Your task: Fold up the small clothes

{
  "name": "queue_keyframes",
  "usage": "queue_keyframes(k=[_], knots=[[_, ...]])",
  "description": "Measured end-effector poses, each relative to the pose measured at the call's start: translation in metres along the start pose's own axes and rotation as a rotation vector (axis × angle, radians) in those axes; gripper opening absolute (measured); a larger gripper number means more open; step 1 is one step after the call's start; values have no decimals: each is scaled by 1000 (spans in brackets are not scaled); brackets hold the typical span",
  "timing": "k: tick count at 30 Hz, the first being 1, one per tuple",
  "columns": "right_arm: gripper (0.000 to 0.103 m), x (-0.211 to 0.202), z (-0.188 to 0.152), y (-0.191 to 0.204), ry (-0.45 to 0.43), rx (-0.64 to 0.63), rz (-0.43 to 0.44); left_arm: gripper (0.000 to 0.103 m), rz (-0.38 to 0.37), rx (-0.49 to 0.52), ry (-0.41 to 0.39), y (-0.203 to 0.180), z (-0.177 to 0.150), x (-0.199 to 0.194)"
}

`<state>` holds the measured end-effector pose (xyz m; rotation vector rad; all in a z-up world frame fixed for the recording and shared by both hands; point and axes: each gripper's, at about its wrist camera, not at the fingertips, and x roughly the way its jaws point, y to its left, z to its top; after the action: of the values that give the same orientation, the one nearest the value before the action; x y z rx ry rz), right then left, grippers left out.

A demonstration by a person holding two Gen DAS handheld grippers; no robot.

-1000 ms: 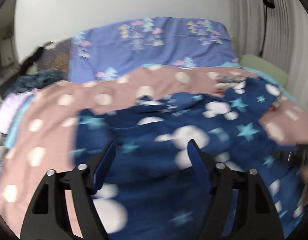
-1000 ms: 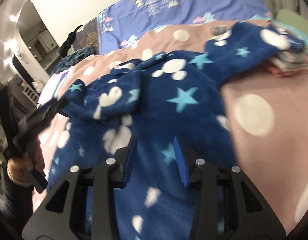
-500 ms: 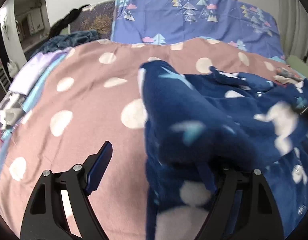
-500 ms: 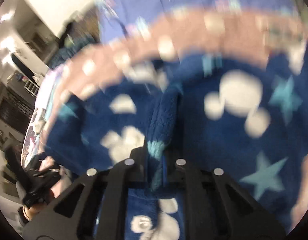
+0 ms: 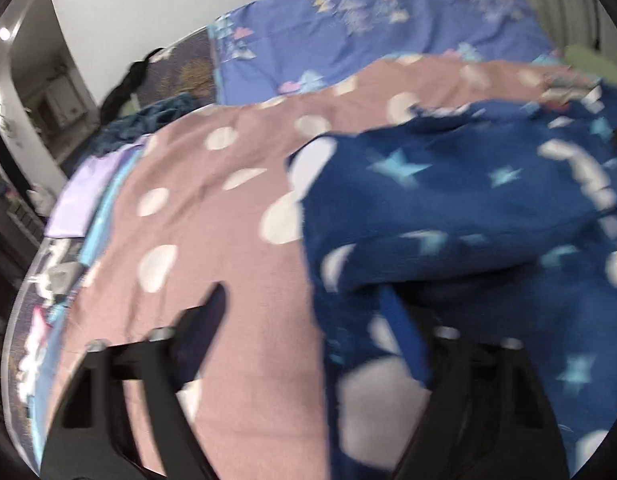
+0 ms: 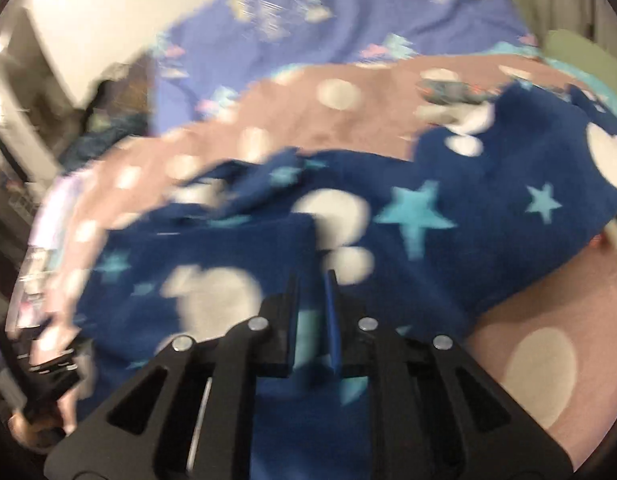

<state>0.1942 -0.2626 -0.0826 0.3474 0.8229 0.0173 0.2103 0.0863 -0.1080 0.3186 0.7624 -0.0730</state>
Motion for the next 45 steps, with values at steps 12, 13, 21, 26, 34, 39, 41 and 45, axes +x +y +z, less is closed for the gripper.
queue_keyframes(k=[12,13,21,26,34,39,41,45], knots=[[5,39,-38,23,163,-109,-18,10,-244,-163,72,-27,13,61],[5,36,-37,24,162,-109,-11,10,-251,-176,71,-24,14,58],[11,-87,31,-97,-138,160,-59,10,-231,-200,84,-26,17,54],[24,-135,59,-235,-233,526,-198,10,-245,-178,48,-28,27,41],[50,-121,53,-328,-255,809,-160,11,-287,-105,52,-51,52,57],[26,-100,60,-339,-256,844,-178,11,-278,-107,59,-59,40,75],[11,-92,69,-336,-251,807,-201,11,-272,-102,54,-61,39,75],[8,-97,83,-315,-318,718,-209,11,-244,-81,46,-66,38,72]])
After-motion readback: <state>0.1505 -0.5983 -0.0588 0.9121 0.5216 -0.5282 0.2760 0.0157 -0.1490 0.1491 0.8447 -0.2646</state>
